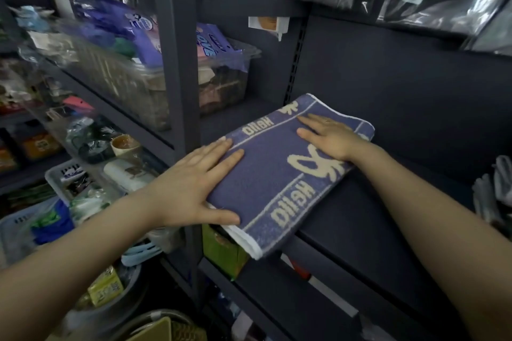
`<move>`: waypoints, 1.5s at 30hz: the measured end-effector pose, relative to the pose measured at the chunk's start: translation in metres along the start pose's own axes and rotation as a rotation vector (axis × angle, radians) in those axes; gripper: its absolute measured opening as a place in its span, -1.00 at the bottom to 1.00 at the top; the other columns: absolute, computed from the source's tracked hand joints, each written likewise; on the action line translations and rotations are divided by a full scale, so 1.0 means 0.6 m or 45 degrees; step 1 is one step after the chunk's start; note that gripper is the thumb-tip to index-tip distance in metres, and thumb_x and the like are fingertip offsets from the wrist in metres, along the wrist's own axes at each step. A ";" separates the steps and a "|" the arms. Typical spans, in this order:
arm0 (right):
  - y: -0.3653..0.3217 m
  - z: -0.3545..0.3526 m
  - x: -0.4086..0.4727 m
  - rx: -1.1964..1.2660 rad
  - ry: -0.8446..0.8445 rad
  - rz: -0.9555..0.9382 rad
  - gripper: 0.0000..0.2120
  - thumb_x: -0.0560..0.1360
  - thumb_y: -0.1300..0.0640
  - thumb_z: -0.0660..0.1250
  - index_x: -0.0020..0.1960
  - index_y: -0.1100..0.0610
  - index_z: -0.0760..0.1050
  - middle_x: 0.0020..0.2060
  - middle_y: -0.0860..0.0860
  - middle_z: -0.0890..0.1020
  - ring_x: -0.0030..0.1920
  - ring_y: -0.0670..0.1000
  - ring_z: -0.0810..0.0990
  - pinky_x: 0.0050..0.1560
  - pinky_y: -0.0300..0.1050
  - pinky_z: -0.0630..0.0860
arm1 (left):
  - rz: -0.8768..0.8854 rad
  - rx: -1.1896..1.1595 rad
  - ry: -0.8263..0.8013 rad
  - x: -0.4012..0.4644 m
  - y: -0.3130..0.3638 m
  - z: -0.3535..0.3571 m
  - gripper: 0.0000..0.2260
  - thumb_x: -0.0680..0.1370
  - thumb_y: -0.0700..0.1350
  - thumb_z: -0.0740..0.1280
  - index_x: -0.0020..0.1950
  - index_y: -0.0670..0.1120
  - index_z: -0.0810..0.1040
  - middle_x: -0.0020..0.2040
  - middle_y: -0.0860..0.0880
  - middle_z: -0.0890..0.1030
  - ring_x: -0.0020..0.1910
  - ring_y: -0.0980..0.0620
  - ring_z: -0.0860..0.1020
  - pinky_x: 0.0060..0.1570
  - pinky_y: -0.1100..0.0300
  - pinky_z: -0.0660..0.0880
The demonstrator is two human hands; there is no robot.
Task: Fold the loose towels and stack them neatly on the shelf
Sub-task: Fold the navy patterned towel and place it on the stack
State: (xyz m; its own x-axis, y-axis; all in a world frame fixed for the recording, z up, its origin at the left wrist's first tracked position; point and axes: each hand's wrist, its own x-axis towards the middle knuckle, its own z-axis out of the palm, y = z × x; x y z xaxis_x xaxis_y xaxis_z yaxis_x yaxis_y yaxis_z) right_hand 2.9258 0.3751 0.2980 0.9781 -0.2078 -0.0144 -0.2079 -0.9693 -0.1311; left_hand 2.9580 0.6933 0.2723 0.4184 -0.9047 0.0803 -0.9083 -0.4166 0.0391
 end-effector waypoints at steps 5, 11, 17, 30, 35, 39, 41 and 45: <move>0.025 0.001 -0.034 0.028 0.508 0.367 -0.55 0.59 -0.02 0.10 0.29 0.30 0.39 0.32 0.26 0.39 0.33 0.22 0.34 0.34 0.02 0.26 | 0.085 -0.101 0.272 -0.006 0.008 -0.007 -0.11 0.36 0.51 -0.25 0.50 -0.04 -0.01 0.52 -0.05 0.08 0.49 0.04 0.01 0.43 0.21 -0.15; 0.021 0.015 -0.082 1.041 0.808 0.797 -0.83 0.49 0.19 0.27 -0.01 0.30 0.48 0.00 0.25 0.52 -0.04 0.18 0.53 -0.04 -0.14 0.50 | 0.580 0.107 0.425 -0.022 0.035 0.003 -0.38 0.46 0.27 0.20 0.32 -0.15 0.44 0.32 -0.15 0.46 0.33 -0.11 0.40 0.29 -0.07 0.33; 0.017 -0.003 -0.084 1.759 0.701 0.869 -0.92 0.50 0.16 0.31 -0.08 0.17 0.46 -0.31 0.05 0.52 -0.34 -0.02 0.48 -0.41 -0.18 0.45 | 0.692 0.030 0.583 -0.001 0.054 -0.018 -0.69 0.50 -0.06 0.28 0.16 -0.17 0.59 0.12 -0.11 0.62 0.07 -0.08 0.61 0.01 0.01 0.54; 0.028 -0.032 -0.051 1.988 0.823 0.655 -0.84 0.54 0.31 0.22 0.12 0.26 0.41 -0.11 0.15 0.57 -0.16 0.10 0.57 -0.07 0.07 0.54 | 0.455 -0.128 1.062 0.037 0.068 -0.040 -0.68 0.56 -0.26 0.07 0.05 -0.26 0.61 0.11 -0.13 0.61 0.09 -0.07 0.60 0.07 0.07 0.45; 0.058 -0.001 -0.059 1.502 0.819 1.000 -0.57 0.51 0.13 0.31 0.23 0.41 0.35 0.09 0.28 0.54 0.05 0.18 0.55 0.04 0.06 0.51 | 0.585 -0.033 0.624 0.041 0.089 -0.007 -0.64 0.54 -0.03 0.15 0.19 -0.18 0.56 0.20 -0.10 0.58 0.16 -0.09 0.57 0.12 0.02 0.49; 0.047 0.007 -0.078 1.301 0.699 0.918 -0.54 0.55 0.00 0.22 0.25 0.36 0.37 0.13 0.20 0.53 0.08 0.16 0.53 0.06 0.04 0.48 | 0.571 0.152 0.463 0.027 0.066 0.011 -0.38 0.50 0.27 0.13 0.40 -0.12 0.35 0.36 -0.07 0.44 0.33 -0.02 0.41 0.29 -0.06 0.31; 0.033 0.018 -0.088 1.464 0.657 0.837 -0.60 0.56 0.07 0.23 0.25 0.33 0.38 0.11 0.18 0.55 0.06 0.15 0.56 -0.05 0.02 0.55 | 0.557 0.304 0.462 0.020 0.052 0.017 -0.36 0.49 0.28 0.13 0.41 -0.12 0.33 0.36 -0.10 0.43 0.33 -0.05 0.41 0.29 -0.06 0.31; -0.002 0.033 -0.101 1.588 0.578 0.673 -0.76 0.57 0.16 0.20 0.21 0.19 0.37 -0.10 0.03 0.58 -0.19 -0.04 0.56 -0.34 -0.21 0.57 | 0.506 0.319 0.654 0.008 0.029 0.023 -0.57 0.54 0.06 0.13 0.29 -0.17 0.43 0.21 -0.16 0.56 0.18 -0.13 0.54 0.22 0.03 0.36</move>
State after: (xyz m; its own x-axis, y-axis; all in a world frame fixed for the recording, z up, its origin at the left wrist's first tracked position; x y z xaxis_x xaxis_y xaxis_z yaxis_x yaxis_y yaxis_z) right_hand 2.8669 0.3917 0.2797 0.6521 -0.7562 -0.0540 -0.1605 -0.0681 -0.9847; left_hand 2.9441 0.6802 0.2597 -0.0543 -0.8618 0.5043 -0.9398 -0.1265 -0.3173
